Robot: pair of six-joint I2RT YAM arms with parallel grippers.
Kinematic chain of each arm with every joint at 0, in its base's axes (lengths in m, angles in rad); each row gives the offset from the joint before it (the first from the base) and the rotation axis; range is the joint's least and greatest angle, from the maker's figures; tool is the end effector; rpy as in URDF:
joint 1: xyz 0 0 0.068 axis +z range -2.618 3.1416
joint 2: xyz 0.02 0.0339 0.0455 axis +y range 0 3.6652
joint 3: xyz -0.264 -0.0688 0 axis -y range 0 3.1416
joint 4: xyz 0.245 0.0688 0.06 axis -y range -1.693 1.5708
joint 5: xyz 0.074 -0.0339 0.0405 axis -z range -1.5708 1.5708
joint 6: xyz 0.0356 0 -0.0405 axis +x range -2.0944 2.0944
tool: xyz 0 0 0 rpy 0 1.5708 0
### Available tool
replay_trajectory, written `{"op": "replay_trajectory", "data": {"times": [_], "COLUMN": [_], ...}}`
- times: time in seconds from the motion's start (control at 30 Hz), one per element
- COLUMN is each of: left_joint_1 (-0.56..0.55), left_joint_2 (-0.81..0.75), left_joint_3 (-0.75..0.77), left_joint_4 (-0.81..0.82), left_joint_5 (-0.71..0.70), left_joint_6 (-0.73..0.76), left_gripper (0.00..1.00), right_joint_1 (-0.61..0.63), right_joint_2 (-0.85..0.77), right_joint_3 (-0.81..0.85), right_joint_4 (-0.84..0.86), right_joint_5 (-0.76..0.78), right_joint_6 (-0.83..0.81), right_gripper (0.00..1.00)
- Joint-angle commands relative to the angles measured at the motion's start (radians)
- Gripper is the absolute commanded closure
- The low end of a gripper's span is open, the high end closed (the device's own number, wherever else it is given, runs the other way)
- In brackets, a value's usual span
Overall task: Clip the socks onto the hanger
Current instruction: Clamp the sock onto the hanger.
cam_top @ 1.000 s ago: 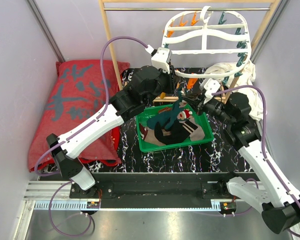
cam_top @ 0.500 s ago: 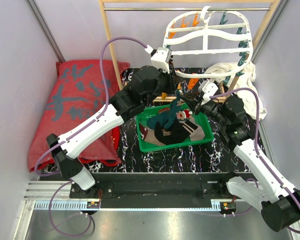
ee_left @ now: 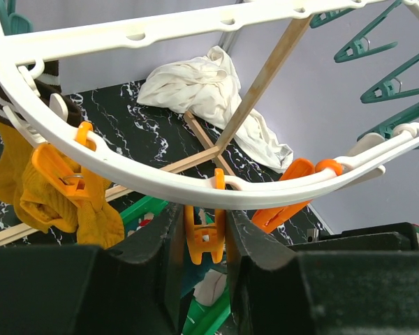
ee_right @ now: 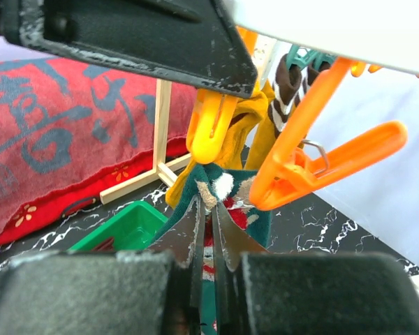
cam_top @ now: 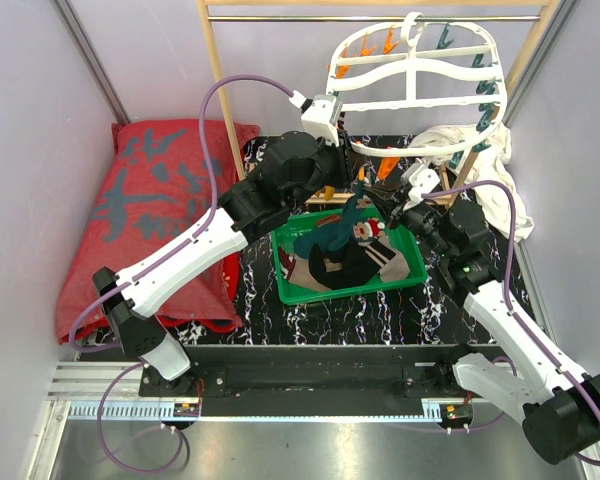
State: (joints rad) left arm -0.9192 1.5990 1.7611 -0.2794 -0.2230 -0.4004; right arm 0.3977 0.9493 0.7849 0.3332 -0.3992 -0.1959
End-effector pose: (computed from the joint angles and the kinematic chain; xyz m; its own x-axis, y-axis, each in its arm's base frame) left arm 0.2291 -0.2874 0.4634 -0.3157 -0.2129 -0.9247 0.5638 0.7418 -0.3633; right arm 0.2003 0.0992 0.3652 0.2901 -0.0726 -0.9542 -0.6664 0.7003 -0.2559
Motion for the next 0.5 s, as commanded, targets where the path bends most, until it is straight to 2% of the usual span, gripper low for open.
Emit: {"op": "replay_trajectory", "data": {"times": [0.0,0.47], "left_joint_1": [-0.001,-0.001], "left_joint_2": [-0.031,-0.017], "left_joint_3": [0.031,0.038], "left_joint_4": [0.059,0.066], "left_joint_5": [0.014,0.031], "left_joint_6": [-0.014,-0.023], "left_gripper": [1.00,1.00], "right_joint_1": [0.004,0.006], "right_joint_2": [-0.018,-0.009], "right_joint_3": [-0.004,0.007], "right_joint_4": [0.095,0.095], "right_joint_5": [0.040,-0.016], "right_joint_6": [0.035,0.055], "right_gripper": [0.92,0.92]}}
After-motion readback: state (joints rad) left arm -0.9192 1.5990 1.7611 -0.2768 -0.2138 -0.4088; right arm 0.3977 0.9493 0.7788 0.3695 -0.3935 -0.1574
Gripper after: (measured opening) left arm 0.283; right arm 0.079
